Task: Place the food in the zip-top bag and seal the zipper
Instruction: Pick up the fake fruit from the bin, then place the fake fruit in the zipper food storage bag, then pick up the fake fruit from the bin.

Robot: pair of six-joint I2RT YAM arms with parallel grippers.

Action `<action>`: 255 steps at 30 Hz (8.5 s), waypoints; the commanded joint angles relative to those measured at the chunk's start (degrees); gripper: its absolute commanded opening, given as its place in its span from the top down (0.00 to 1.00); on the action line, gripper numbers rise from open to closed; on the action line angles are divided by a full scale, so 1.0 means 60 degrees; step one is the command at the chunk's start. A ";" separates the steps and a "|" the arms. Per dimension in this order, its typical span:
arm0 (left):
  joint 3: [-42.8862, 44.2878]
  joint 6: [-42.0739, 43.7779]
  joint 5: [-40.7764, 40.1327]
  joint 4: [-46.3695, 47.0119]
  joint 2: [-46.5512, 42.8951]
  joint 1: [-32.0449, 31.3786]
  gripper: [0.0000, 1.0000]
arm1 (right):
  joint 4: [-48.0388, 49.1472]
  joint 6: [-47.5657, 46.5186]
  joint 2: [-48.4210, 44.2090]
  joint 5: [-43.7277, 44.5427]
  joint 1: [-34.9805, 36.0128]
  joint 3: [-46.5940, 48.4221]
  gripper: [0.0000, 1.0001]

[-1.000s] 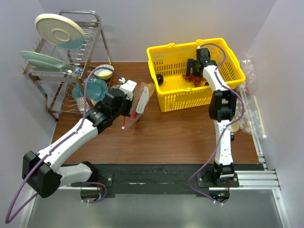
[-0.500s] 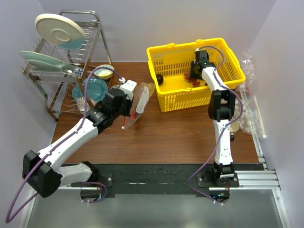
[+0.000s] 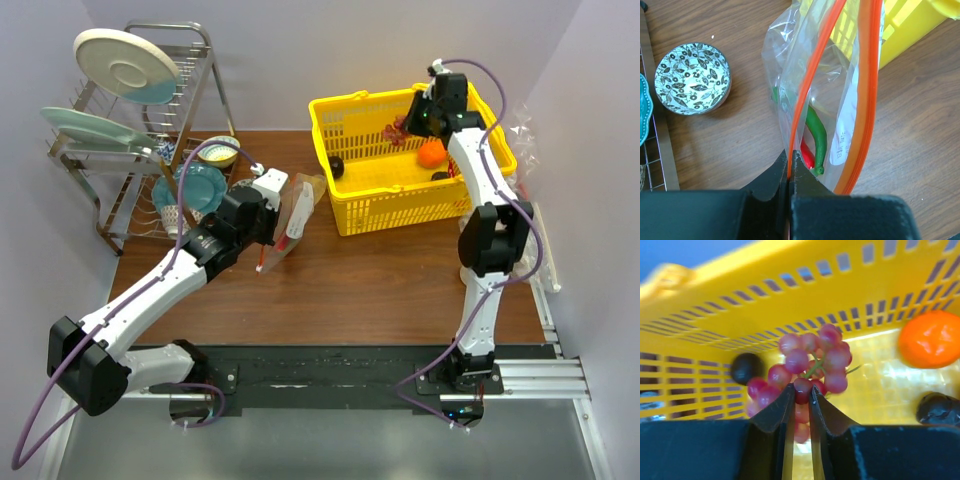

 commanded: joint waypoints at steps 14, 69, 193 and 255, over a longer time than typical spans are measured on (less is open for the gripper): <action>0.0070 0.0072 -0.0036 0.0181 -0.0107 0.0078 1.00 | 0.0589 0.0575 -0.3276 -0.2506 0.1129 -0.1127 0.85; 0.0114 0.0130 0.0154 0.0137 -0.0121 0.0078 1.00 | 0.4660 0.2389 -0.8668 -0.7076 0.4675 -0.8597 0.94; 0.0392 -0.0426 0.0432 -0.0126 0.0757 0.0063 1.00 | -0.3498 -0.1257 -0.1433 0.2547 -0.0391 0.0000 0.25; 0.0085 -0.0382 0.0580 0.0079 0.0465 0.0078 1.00 | 0.1509 0.0821 -0.4051 -0.5155 0.0002 -0.3351 0.59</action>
